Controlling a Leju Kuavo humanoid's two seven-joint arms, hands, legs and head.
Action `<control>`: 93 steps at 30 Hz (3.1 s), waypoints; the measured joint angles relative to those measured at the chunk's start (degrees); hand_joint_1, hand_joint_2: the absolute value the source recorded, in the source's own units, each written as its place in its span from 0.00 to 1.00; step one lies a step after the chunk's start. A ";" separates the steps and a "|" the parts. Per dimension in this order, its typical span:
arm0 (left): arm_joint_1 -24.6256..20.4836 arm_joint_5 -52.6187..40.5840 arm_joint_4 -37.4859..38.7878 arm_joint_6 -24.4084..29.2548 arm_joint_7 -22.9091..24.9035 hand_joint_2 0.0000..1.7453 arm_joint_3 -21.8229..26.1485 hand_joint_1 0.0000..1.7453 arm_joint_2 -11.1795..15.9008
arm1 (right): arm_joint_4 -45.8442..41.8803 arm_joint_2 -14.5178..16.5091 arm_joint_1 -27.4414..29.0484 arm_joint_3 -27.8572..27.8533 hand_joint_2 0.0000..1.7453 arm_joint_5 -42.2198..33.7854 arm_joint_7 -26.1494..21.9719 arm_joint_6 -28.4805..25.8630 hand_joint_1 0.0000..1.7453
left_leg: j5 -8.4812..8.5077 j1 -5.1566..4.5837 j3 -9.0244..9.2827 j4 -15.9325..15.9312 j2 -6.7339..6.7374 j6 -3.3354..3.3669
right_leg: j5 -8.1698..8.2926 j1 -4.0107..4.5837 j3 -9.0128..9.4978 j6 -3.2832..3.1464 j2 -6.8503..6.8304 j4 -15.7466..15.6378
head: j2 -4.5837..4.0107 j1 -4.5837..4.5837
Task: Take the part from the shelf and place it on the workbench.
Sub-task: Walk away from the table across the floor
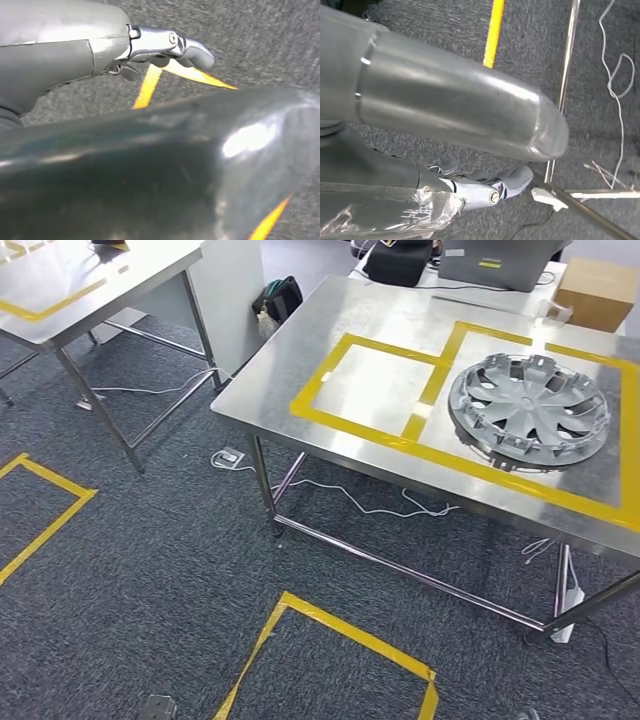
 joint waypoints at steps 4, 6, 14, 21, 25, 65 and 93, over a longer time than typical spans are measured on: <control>-0.17 -0.56 0.00 0.40 0.21 0.00 0.60 0.00 -0.01 | 0.39 0.10 -0.51 -1.18 0.00 2.16 -0.55 1.16 0.00 | -7.04 0.26 -5.88 12.20 3.97 -1.32 | 0.57 -0.19 -0.38 -0.56 -3.02 -0.20 | 0.00 -0.64; -0.14 -0.81 0.00 0.42 0.26 0.00 1.08 0.00 -0.02 | 0.72 0.10 -1.03 -2.16 0.00 3.55 -0.89 1.72 0.00 | -7.89 0.60 -7.37 15.96 4.53 -1.71 | 0.57 -0.18 -0.59 -0.55 -4.61 -0.13 | 0.00 -0.63; -0.37 -2.12 0.00 0.87 0.28 0.00 2.72 0.00 -0.13 | 2.29 0.10 -3.82 -6.48 0.00 8.59 -2.70 3.31 0.00 | -1.08 0.46 1.15 -0.19 8.31 -0.12 | -0.27 0.36 -0.49 1.28 -9.26 0.60 | 0.00 -0.50; -0.28 -2.17 0.00 0.93 0.28 0.00 3.16 0.00 -0.11 | 3.22 0.10 -4.30 -8.32 0.00 8.97 -2.96 3.37 0.00 | -0.52 0.51 0.71 -0.37 3.57 1.42 | -8.58 -0.10 -8.69 2.18 -2.81 18.44 | 0.00 0.07; -0.24 -2.17 0.00 0.93 0.28 0.00 3.42 0.00 -0.13 | 3.52 0.10 -4.42 -8.65 0.00 8.98 -2.97 3.39 0.00 | -0.30 0.48 0.69 -0.18 0.40 0.98 | -1.53 -0.57 -3.33 1.85 0.05 5.95 | 0.00 0.08; -0.18 -8.56 -0.42 0.38 -0.13 0.00 5.34 0.00 -2.49 | 0.31 0.14 -0.94 -9.77 0.00 2.19 -0.15 4.65 0.00 | -6.63 0.75 -6.21 12.31 4.12 -1.84 | -0.27 -0.74 -1.66 -0.09 -2.55 1.89 | 0.00 -0.51; -1.31 -11.42 -0.33 2.35 2.71 0.00 4.12 0.00 -5.32 | -0.77 0.10 -3.48 -18.20 0.00 11.09 -1.57 9.94 0.00 | -1.86 0.81 -2.14 3.48 0.87 -1.62 | -0.29 -1.36 -2.33 0.76 0.22 2.68 | 0.00 -0.06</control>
